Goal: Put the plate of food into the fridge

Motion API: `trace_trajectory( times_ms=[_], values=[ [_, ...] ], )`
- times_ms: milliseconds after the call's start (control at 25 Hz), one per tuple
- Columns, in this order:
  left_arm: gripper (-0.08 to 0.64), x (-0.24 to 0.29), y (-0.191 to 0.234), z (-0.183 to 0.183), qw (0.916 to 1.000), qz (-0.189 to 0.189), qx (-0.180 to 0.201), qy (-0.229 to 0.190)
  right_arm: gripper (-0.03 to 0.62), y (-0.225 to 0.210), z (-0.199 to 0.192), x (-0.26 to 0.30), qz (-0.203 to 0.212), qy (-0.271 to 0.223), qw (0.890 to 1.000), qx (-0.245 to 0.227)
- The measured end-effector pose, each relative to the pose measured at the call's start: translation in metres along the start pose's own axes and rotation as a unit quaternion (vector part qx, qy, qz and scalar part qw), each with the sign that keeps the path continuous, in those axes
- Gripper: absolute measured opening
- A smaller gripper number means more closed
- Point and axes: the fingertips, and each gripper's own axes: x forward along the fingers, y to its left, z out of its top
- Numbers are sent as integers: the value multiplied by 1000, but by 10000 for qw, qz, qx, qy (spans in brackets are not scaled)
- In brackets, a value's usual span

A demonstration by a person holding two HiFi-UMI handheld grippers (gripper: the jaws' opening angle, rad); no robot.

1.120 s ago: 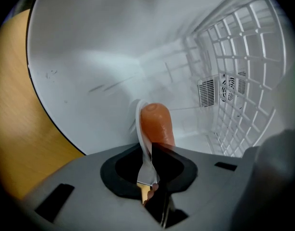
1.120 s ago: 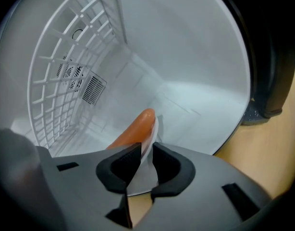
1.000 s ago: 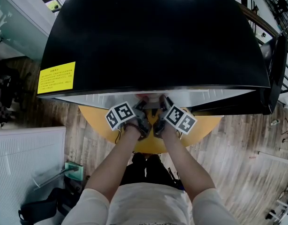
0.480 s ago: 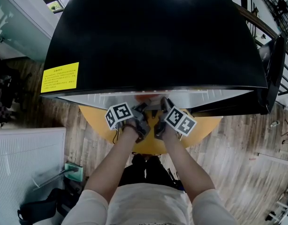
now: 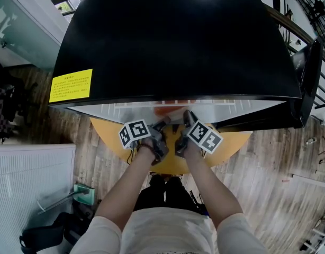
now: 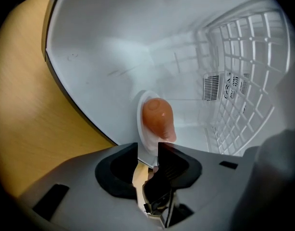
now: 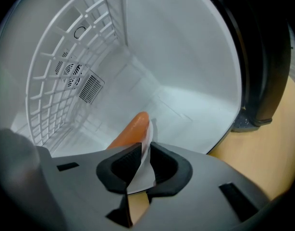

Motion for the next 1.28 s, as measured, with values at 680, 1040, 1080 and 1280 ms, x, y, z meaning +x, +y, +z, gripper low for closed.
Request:
trace_trajectory(
  times_ms=[680, 1040, 1080, 1280],
  values=[
    [129, -19, 3, 11, 9986, 43, 489, -172, 75, 4, -12, -19, 67, 28, 9999, -142],
    [37, -75, -21, -27, 9737, -36, 2266, -233, 55, 30, -41, -80, 528, 274, 9917, -1136],
    [31, -83, -26, -32, 9676, -61, 2515, -236, 54, 33, -45, -89, 570, 341, 9900, -1247],
    [23, -126, -50, -56, 9217, 42, 3871, -227, 52, 45, -63, -131, 498, 662, 9794, -1843]
  ],
)
